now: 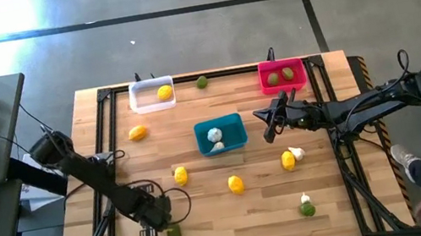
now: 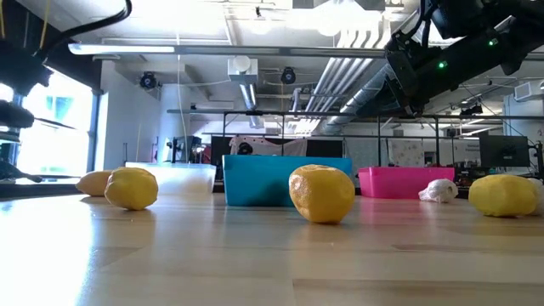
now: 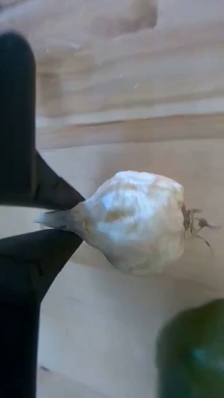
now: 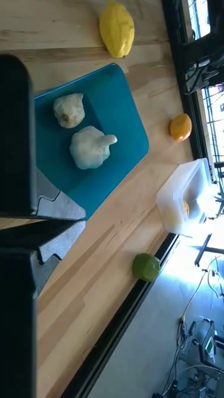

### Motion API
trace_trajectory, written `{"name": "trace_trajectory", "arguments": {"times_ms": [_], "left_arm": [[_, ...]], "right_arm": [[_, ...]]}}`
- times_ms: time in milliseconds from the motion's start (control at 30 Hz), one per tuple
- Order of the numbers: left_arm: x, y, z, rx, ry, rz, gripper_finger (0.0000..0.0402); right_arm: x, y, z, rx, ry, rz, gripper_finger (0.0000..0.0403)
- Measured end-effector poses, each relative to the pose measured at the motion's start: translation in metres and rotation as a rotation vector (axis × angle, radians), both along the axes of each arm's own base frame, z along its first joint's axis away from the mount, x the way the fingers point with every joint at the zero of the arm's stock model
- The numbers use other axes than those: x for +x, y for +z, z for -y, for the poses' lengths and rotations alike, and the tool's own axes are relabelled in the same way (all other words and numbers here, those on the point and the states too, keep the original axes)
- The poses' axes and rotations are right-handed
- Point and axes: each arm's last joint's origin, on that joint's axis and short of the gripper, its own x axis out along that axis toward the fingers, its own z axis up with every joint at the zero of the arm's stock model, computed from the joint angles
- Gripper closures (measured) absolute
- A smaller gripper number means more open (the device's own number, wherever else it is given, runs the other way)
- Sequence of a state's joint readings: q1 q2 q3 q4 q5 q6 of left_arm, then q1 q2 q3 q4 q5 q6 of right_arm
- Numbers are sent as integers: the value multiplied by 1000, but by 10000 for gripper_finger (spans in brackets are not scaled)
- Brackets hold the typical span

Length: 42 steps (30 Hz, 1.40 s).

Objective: Sort produce into baskets
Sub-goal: Put the garlic into the blue bin

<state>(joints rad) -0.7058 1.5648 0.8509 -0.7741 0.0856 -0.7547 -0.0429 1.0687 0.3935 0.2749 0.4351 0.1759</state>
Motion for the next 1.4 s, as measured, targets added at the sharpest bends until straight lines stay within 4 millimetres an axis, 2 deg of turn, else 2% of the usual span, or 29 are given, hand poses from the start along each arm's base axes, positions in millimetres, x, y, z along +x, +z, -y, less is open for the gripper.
{"name": "trace_trajectory", "arguments": {"times_ms": [67, 433, 633, 833, 1033, 1200, 1400], "left_arm": [[1, 6, -3, -8, 4, 28, 392], [15, 27, -28, -7, 39, 179, 392], [46, 34, -69, 31, 170, 334, 393], [82, 44, -127, 63, 243, 561, 394], [106, 57, -181, 141, 268, 634, 394], [129, 51, -203, 137, 231, 591, 394], [147, 34, -214, 156, 199, 473, 393]], "right_arm": [[0, 0, 0, -1, 0, 0, 403], [0, 0, 0, -1, 0, -1, 403], [0, 0, 0, -1, 0, -1, 403], [0, 0, 0, -1, 0, -1, 403], [0, 0, 0, -1, 0, -1, 403], [0, 0, 0, -1, 0, -3, 403], [0, 0, 0, -1, 0, -3, 403]]}}
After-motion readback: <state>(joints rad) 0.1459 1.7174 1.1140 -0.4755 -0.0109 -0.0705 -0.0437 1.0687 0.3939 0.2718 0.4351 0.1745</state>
